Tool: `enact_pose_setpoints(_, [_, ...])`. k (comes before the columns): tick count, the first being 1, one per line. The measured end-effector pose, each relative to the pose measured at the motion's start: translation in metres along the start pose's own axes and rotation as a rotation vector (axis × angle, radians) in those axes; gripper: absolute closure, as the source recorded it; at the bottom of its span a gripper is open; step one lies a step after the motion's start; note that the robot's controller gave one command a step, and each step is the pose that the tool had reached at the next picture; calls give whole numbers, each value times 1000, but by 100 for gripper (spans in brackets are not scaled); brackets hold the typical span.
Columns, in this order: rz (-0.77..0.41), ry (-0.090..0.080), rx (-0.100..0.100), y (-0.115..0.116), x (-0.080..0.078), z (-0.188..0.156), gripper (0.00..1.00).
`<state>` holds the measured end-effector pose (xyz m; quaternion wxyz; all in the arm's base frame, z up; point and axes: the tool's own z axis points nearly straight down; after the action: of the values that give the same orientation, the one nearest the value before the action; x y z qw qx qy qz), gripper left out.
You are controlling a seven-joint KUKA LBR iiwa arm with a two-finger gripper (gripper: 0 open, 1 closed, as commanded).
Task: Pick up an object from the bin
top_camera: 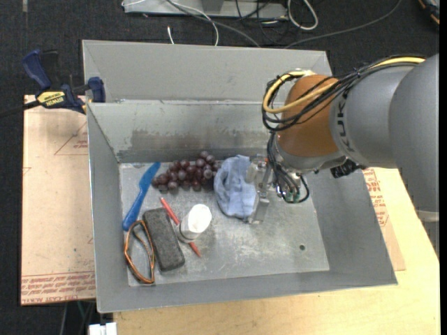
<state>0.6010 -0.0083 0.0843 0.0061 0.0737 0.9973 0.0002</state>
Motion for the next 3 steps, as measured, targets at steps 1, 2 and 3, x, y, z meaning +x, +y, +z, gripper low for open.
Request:
enact_pose_setpoints(1, [-64,7,0,33,47,3,0])
enact_pose_setpoints(2, [206,-5,0,63,65,12,100])
enact_pose_setpoints(3, [205,-3,1,64,66,13,0])
